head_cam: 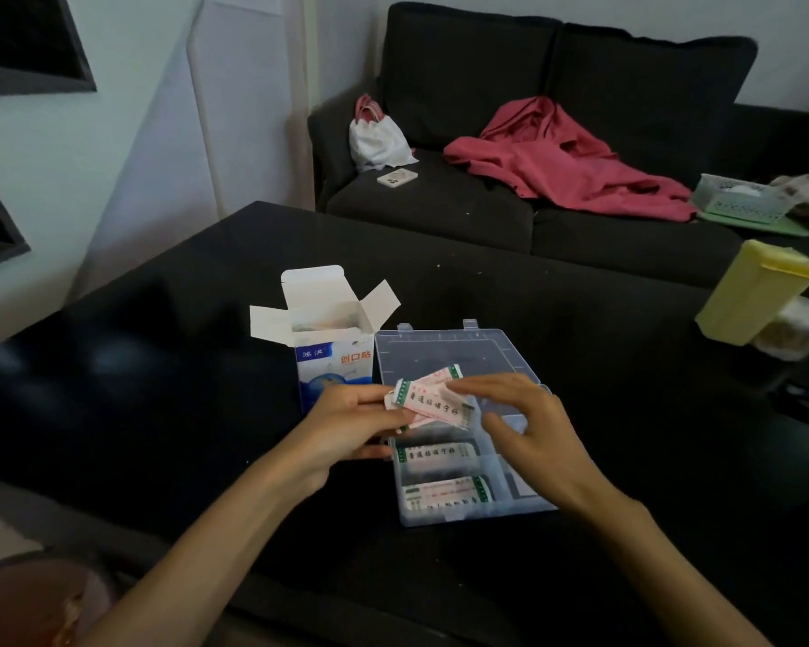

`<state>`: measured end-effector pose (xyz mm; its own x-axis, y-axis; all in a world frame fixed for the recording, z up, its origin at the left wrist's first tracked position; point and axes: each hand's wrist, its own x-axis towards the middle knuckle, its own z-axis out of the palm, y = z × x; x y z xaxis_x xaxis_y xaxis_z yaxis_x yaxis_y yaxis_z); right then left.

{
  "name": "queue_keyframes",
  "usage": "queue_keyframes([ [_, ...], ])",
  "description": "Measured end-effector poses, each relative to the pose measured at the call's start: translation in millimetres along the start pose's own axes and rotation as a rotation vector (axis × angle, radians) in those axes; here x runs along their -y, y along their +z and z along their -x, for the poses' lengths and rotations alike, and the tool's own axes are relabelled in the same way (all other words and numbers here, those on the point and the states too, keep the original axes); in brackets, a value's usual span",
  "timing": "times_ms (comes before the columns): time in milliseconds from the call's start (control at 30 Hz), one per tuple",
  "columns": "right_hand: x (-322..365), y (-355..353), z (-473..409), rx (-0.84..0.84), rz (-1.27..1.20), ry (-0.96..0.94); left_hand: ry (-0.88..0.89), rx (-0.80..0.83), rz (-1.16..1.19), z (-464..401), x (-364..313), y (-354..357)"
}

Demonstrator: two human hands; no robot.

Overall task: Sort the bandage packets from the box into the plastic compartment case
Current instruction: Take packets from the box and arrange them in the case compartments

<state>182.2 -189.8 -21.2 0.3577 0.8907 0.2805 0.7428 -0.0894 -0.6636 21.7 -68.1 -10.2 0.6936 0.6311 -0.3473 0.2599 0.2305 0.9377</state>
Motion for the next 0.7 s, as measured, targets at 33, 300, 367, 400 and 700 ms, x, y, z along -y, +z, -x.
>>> queue_keyframes([
  [33, 0.8, 2.1, -0.9, 0.001, -0.039, 0.031, -0.004, 0.008, -0.002, 0.0, 0.1, 1.6],
  [300, 8.1, 11.3, -14.1, 0.057, -0.106, 0.206, -0.004, 0.050, -0.083, -2.3, 3.8, 4.9],
  [367, 7.4, 8.7, -13.1, 0.056, -0.259, 0.245, 0.008, 0.021, -0.102, -3.3, 4.1, 4.3],
  [400, 7.5, 8.5, -12.0, 0.059, -0.292, 0.250, 0.021, 0.001, -0.120, -4.1, 4.1, 3.5],
  [700, 2.2, -8.4, -13.5, 0.084, -0.252, 0.259, 0.210, -0.285, -0.269, -5.4, 3.0, -22.3],
])
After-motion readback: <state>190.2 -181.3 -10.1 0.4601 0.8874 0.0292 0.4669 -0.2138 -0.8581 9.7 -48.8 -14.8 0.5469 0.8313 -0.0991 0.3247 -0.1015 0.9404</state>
